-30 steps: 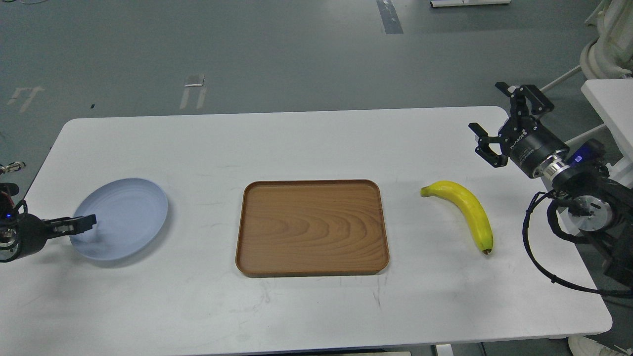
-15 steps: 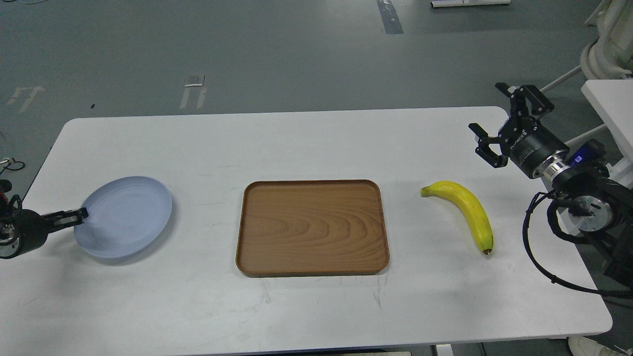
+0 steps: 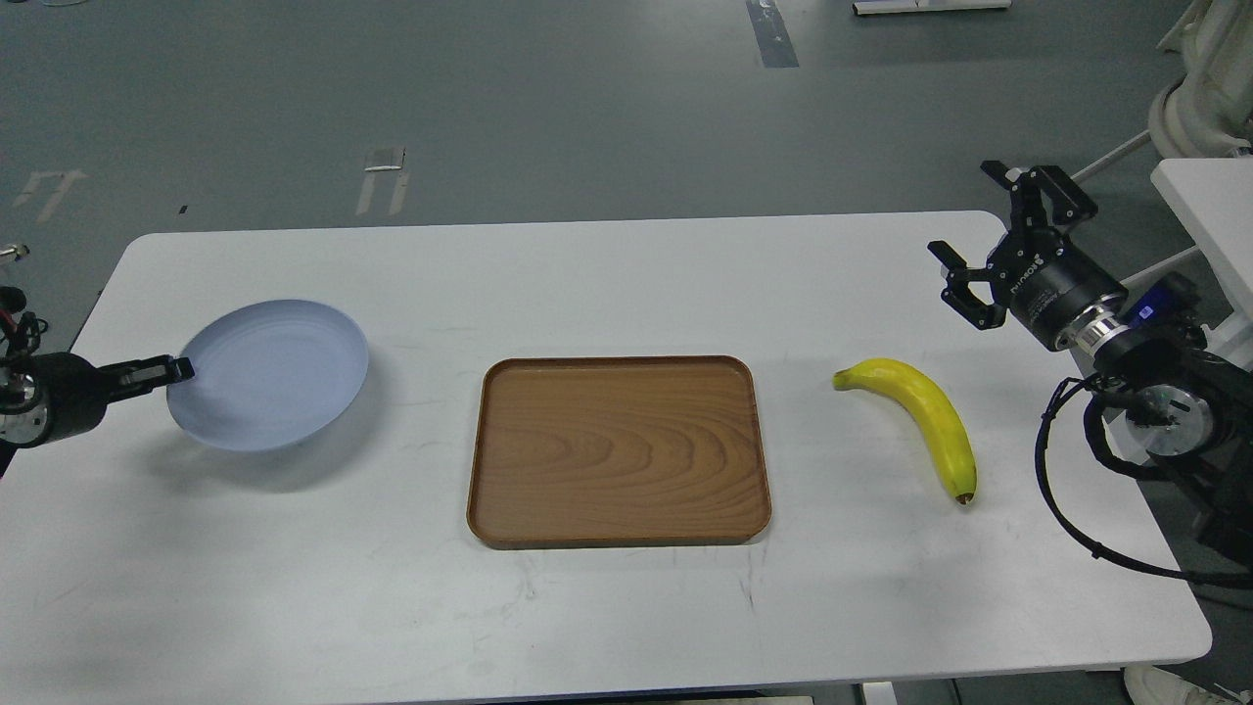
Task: Place banana on plate with both arms
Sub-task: 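Carry the plate with the left gripper and lower it onto the wooden tray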
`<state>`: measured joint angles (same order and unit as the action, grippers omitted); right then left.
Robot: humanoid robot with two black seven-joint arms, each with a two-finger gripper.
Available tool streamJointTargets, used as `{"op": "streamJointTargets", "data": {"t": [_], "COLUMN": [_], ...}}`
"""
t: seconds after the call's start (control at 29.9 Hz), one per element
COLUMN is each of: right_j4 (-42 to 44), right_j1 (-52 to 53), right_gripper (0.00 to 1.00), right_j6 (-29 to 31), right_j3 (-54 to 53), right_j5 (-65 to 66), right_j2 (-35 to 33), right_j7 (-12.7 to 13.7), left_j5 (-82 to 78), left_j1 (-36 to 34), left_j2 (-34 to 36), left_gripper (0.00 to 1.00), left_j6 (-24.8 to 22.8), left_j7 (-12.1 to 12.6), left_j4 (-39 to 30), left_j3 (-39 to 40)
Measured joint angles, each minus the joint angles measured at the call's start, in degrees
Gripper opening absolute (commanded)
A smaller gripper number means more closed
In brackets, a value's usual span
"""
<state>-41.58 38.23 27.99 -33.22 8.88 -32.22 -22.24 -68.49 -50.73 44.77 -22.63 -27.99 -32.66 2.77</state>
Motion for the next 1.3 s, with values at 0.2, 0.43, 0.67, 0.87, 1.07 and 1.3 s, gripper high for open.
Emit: {"op": "streamJointTargets", "data": {"t": [0.2, 0.43, 0.67, 0.87, 1.07, 1.3], "right_j4": [0.0, 0.1, 0.2, 0.4, 0.4, 0.4], "right_j1": [0.0, 0.0, 0.0, 0.3, 0.4, 0.4], "right_gripper": [1.0, 1.0, 1.0, 1.0, 1.0, 1.0], "right_j6": [0.0, 0.0, 0.0, 0.0, 0.0, 0.0], "right_j3": [0.0, 0.1, 0.1, 0.0, 0.0, 0.0], "right_j5": [0.0, 0.0, 0.1, 0.1, 0.1, 0.1], "right_j2": [-0.1, -0.7, -0.5, -0.5, -0.6, -0.7], "right_j7": [0.0, 0.0, 0.0, 0.0, 0.0, 0.0], "left_j5": [4.3, 1.1, -16.6, -18.9, -19.4, -19.4], "left_j1": [-6.8, -11.8, -14.0, -14.0, -13.7, -13.0], "left_j2": [0.2, -7.1, -17.2, -24.5, -30.4, -34.0], "left_gripper": [0.0, 0.0, 0.0, 0.0, 0.0, 0.0], "left_j6": [-5.2, -5.3, -0.5, 0.0, 0.9, 2.4], "left_j7": [0.0, 0.0, 0.0, 0.0, 0.0, 0.0], "left_j4": [-12.7, -18.0, -17.8, -14.7, -7.1, -0.6], "left_j3": [0.5, 0.0, -0.2, -0.7, -4.2, -8.4]}}
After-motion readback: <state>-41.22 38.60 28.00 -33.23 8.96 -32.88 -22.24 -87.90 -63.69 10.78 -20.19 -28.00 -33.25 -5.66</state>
